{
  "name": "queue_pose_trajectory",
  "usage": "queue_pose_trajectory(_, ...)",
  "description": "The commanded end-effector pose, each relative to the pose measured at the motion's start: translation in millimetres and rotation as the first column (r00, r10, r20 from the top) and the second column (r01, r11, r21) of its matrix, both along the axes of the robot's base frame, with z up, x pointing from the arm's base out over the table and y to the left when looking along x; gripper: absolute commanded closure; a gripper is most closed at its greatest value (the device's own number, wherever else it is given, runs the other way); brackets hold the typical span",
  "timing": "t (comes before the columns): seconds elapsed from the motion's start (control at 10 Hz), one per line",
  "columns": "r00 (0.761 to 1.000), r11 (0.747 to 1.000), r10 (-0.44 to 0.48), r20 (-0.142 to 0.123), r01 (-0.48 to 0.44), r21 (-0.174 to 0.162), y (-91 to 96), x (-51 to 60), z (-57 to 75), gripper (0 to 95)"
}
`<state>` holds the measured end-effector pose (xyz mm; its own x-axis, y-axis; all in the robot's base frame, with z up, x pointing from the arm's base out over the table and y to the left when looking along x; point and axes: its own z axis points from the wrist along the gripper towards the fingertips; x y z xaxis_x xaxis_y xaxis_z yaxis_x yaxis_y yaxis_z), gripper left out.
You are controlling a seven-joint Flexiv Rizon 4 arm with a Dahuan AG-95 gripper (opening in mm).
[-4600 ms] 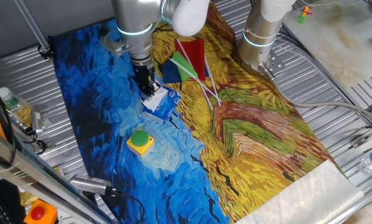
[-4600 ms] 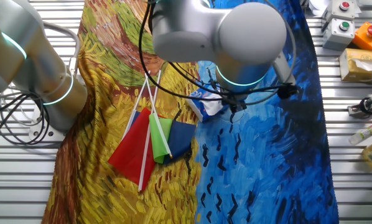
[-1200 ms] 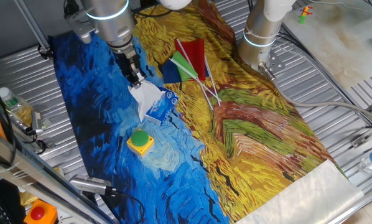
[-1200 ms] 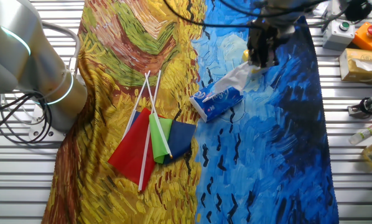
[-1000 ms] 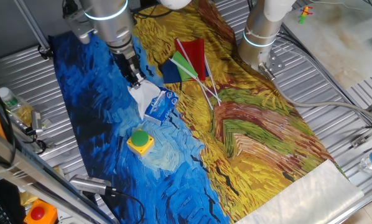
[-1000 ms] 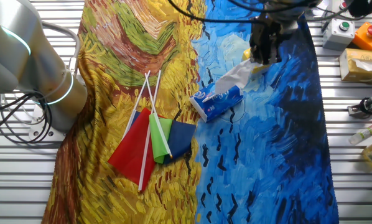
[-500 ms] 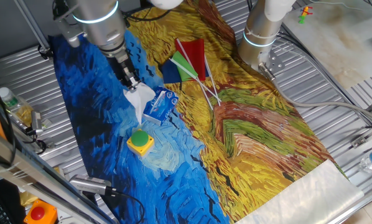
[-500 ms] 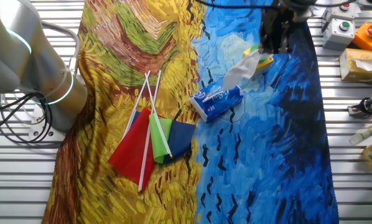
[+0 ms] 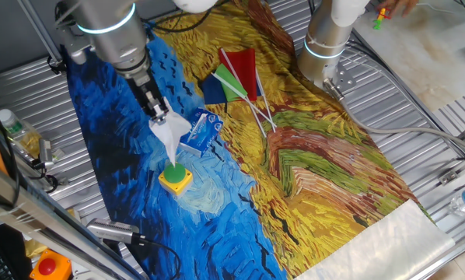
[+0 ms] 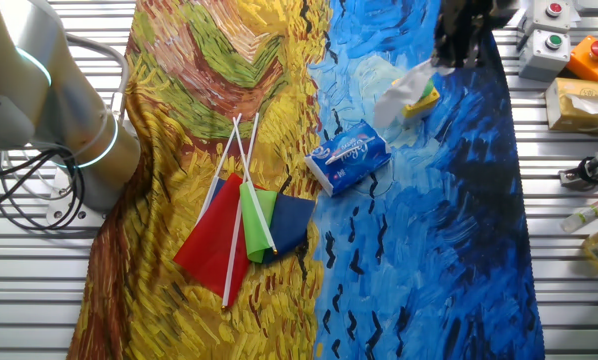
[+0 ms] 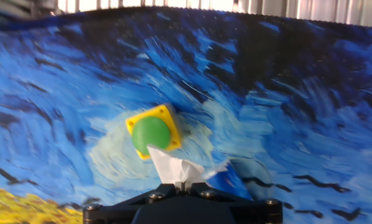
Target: Pull out a napkin
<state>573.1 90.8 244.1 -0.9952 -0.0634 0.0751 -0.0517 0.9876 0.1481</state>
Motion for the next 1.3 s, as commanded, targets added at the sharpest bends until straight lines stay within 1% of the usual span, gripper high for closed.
queue_pose_trajectory(0.1, 1.0, 1.0, -0.026, -0.002, 0.026, 0.016, 12.8, 9.1, -2.2, 95.0)
queue_pose_trajectory(0.2, 0.999, 0.999, -0.041, -0.003, 0.041, 0.029, 19.7, 13.5, -4.3, 95.0)
queue_pose_trajectory(0.3, 0.999, 0.998, -0.047, -0.002, 0.047, 0.032, 23.8, 16.0, -6.4, 95.0)
queue_pose_trajectory(0.4, 0.998, 0.997, -0.061, 0.003, 0.061, 0.04, 32.9, 20.9, -13.2, 95.0)
queue_pose_trajectory(0.5, 0.997, 0.996, -0.073, 0.003, 0.073, 0.045, 38.9, 23.8, -17.0, 95.0)
queue_pose_trajectory(0.6, 0.996, 0.995, -0.083, 0.008, 0.083, 0.053, 43.2, 25.7, -19.8, 95.0)
queue_pose_trajectory(0.9, 0.993, 0.99, -0.119, 0.004, 0.118, 0.078, 56.6, 31.3, -24.9, 95.0)
queue_pose_trajectory(1.0, 0.992, 0.989, -0.124, 0.004, 0.123, 0.081, 58.3, 31.9, -26.4, 95.0)
queue_pose_trajectory(1.1, 0.988, 0.983, -0.156, 0.006, 0.154, 0.104, 67.0, 34.4, -34.1, 95.0)
queue_pose_trajectory(1.3, 0.984, 0.978, -0.178, 0.019, 0.174, 0.117, 78.2, 36.6, -44.7, 95.0)
